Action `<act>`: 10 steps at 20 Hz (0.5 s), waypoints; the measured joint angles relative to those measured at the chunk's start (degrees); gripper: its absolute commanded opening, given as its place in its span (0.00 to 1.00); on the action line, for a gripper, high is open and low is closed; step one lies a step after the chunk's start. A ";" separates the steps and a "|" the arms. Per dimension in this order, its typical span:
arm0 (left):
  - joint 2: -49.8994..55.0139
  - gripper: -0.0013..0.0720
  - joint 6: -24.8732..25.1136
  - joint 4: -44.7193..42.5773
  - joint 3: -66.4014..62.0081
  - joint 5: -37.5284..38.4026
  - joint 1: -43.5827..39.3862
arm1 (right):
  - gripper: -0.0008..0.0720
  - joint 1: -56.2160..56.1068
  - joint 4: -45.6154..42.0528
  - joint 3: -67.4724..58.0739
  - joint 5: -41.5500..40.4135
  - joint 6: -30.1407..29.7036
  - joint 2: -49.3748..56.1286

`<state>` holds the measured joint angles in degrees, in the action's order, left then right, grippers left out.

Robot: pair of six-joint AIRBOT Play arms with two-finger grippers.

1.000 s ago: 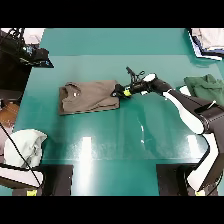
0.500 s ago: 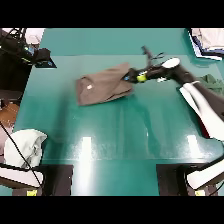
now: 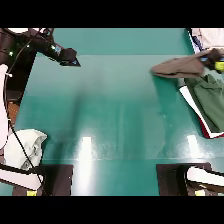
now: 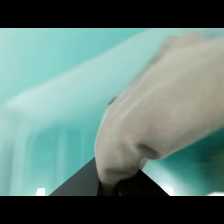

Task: Fold the shirts.

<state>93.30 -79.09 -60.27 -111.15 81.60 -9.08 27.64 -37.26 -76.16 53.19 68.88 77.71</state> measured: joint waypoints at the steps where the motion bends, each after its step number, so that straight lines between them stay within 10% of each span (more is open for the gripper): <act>1: 0.02 0.05 0.00 0.00 0.00 -0.33 -0.55 | 0.03 2.38 -0.24 0.20 -0.33 0.04 -0.55; 10: 0.00 0.05 -0.07 -0.09 0.00 -1.05 -1.99 | 0.03 13.73 -0.46 -9.27 6.38 -3.78 -2.08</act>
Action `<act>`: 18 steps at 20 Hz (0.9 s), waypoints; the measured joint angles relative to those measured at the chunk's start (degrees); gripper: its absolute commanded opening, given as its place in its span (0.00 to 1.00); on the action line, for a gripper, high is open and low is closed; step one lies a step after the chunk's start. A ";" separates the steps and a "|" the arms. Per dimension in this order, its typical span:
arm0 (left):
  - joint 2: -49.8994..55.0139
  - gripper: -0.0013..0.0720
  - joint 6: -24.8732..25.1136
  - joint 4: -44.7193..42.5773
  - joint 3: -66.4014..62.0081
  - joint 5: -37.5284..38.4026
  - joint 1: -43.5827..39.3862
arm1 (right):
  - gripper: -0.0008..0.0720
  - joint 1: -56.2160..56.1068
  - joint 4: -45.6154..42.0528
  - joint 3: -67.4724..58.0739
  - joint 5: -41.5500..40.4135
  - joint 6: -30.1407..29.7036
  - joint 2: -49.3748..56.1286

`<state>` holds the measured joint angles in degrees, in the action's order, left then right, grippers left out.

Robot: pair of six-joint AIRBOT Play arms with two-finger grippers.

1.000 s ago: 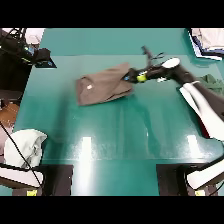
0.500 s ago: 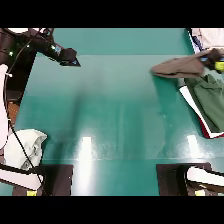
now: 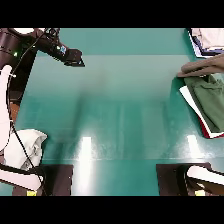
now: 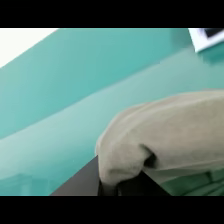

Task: Fold the shirts.

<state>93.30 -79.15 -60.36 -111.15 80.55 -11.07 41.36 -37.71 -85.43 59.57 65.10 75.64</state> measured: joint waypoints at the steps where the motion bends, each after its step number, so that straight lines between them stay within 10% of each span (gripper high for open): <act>1: 0.00 0.05 0.02 0.00 0.00 0.02 0.00 | 0.03 0.96 -0.22 -1.49 1.44 0.00 -0.35; 11: 0.00 0.05 0.87 -0.31 0.00 0.02 -0.02 | 0.04 5.25 -22.84 -5.70 17.14 10.27 -7.58; 12: 0.00 0.05 1.05 -0.39 0.00 0.04 -0.02 | 0.10 5.33 -25.29 -5.75 19.56 11.87 -7.82; 15: 0.02 0.05 1.95 -0.57 0.00 0.57 -0.02 | 0.71 5.46 -32.92 -5.81 26.51 15.02 -8.28; 18: 0.00 0.05 2.60 -0.66 0.00 1.33 -0.02 | 0.71 5.70 -38.66 -5.81 32.15 16.68 -8.41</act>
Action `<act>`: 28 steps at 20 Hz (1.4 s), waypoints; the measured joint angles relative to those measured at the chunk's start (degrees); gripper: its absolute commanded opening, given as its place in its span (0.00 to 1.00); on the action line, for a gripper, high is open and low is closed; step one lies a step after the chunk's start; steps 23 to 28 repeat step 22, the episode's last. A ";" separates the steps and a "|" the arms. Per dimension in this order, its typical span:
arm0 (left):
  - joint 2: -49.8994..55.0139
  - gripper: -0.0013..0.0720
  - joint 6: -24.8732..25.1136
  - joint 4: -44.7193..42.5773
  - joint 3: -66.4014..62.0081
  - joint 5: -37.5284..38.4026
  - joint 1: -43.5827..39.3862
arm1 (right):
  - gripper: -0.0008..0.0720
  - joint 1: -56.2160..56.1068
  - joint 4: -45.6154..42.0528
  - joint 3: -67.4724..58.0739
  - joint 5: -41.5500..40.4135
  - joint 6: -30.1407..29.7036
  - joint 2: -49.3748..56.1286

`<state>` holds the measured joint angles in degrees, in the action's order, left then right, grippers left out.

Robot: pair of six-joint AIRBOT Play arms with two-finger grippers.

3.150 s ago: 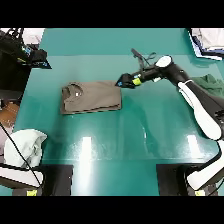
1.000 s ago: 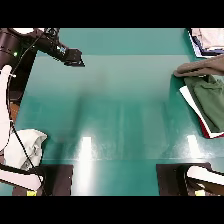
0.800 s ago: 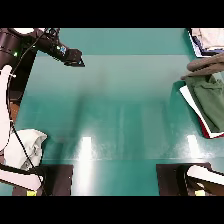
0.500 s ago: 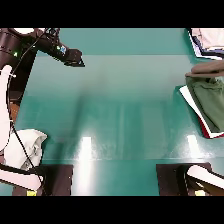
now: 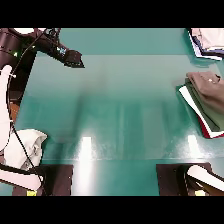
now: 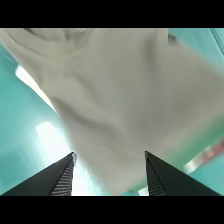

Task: Fold the shirts.

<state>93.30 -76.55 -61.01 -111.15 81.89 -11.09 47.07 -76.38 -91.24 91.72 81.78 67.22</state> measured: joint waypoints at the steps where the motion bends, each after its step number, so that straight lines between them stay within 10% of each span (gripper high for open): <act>1: 0.00 0.05 0.15 -0.09 0.00 0.31 0.00 | 0.71 0.00 -1.11 0.00 1.29 0.42 0.00; 5: 0.02 0.05 0.63 -0.24 0.00 0.87 0.00 | 0.66 -1.14 -0.15 -0.02 5.40 2.78 -0.02; 10: 0.00 0.05 1.36 -0.24 0.00 2.82 0.00 | 0.04 -10.27 9.22 -0.02 8.20 3.72 -0.02; 28: 0.00 0.05 1.53 -0.20 0.00 -0.37 0.00 | 0.03 -34.27 13.46 -0.02 4.59 4.07 -0.02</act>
